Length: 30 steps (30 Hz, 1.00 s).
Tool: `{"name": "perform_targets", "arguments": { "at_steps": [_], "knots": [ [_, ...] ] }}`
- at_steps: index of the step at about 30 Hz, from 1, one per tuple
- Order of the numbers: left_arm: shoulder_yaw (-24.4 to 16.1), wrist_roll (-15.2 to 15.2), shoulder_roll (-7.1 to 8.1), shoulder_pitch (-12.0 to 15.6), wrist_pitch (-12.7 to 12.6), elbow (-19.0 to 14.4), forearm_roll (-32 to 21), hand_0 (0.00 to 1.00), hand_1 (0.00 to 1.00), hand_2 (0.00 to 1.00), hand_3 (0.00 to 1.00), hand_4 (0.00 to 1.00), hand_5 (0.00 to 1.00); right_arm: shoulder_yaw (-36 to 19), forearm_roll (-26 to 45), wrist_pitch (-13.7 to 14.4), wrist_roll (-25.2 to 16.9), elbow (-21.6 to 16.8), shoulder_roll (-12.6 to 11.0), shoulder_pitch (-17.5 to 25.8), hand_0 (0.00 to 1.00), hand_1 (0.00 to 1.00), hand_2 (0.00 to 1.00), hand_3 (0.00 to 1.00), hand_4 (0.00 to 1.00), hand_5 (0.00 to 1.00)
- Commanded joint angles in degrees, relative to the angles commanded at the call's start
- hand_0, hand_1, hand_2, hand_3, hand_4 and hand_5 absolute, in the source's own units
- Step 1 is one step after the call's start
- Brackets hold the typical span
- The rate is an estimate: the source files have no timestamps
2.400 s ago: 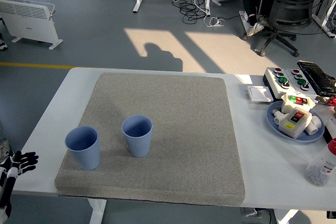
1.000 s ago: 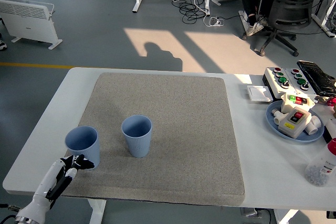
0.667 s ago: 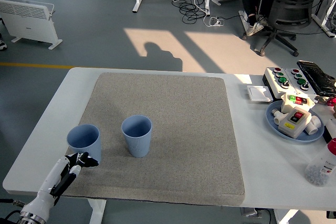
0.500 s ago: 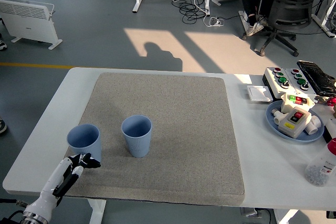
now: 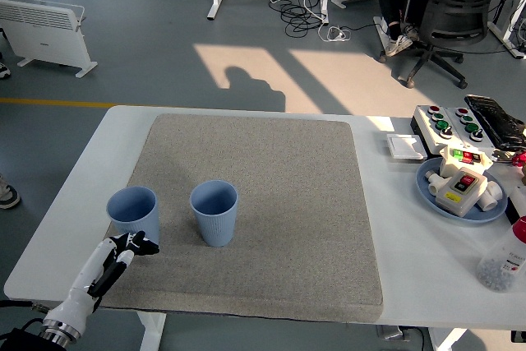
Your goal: Push cup pick cup insert cup
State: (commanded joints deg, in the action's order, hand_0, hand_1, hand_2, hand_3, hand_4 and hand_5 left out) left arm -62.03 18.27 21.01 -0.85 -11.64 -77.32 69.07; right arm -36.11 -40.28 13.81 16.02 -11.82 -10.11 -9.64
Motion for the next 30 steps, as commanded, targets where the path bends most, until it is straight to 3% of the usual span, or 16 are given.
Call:
{"name": "perform_targets", "arguments": {
  "at_steps": [5,16,23,30],
  "knots": [
    [2.07,0.76,1.0,-1.46,-0.62,1.3,-1.56,0.697,0.625,0.56,0.509,0.65,0.998,-0.08,-0.1,-0.07,0.04,0.01,-0.03,0.02,0.711,0.636,0.646,0.586,0.122,0.413],
    [7.12,4.29,1.53,-5.5,-3.81,4.61,-6.33,0.7,0.624,0.558,0.506,0.644,0.998,-0.07,-0.1,-0.1,0.02,0.01,0.0,0.01,0.711,0.636,0.646,0.588,0.122,0.413],
    [7.48,4.6,3.0,-7.0,-3.96,4.99,-7.11,0.701,0.626,0.558,0.505,0.643,0.998,-0.17,-0.29,-0.12,0.03,0.01,-0.03,0.09,0.711,0.636,0.646,0.588,0.122,0.413],
    [10.03,4.87,2.98,-7.91,-3.67,5.84,-8.65,0.7,0.626,0.558,0.505,0.643,0.998,-0.42,-0.8,-0.15,0.15,-0.03,-0.03,0.34,0.711,0.636,0.647,0.587,0.123,0.413]
  ]
}}
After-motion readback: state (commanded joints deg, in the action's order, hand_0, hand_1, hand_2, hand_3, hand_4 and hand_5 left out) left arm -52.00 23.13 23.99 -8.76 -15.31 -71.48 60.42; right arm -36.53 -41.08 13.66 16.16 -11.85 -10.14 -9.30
